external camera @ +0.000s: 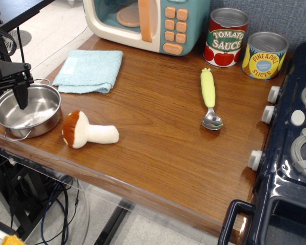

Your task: Move the pot to the bottom right of the table near the stove.

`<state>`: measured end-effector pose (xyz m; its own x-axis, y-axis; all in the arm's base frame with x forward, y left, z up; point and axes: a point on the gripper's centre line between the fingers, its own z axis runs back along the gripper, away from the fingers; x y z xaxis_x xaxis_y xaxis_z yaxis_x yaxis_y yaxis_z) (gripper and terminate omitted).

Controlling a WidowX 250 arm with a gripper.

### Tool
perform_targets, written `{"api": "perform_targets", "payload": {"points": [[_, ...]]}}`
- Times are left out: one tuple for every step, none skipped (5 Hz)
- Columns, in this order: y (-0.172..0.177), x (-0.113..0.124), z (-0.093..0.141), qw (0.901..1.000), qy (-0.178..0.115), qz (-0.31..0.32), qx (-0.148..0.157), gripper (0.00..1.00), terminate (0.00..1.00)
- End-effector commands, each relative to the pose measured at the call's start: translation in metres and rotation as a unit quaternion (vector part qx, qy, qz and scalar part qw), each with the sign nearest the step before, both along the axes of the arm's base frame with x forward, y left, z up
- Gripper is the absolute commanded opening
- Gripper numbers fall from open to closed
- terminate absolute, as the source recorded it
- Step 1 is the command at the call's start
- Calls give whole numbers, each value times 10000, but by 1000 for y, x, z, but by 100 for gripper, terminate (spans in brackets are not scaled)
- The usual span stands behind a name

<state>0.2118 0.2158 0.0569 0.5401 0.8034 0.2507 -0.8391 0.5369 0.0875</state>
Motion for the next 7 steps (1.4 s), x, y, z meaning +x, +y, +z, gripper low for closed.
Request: {"api": "perform_targets", "payload": {"points": [[26, 8, 0, 9996, 52, 128, 261, 100, 0], [27, 7, -7, 9993, 215, 84, 300, 100, 0], [24, 8, -17, 9990, 364, -8, 256, 100, 0], [20, 10, -23, 9995, 266, -148, 121, 0, 0], [14, 14, -26, 9995, 182, -264, 71, 0, 0], [10, 15, -25, 9993, 169, -331, 95, 0, 0], [9, 16, -25, 9992, 156, -352, 103, 0, 0]]}}
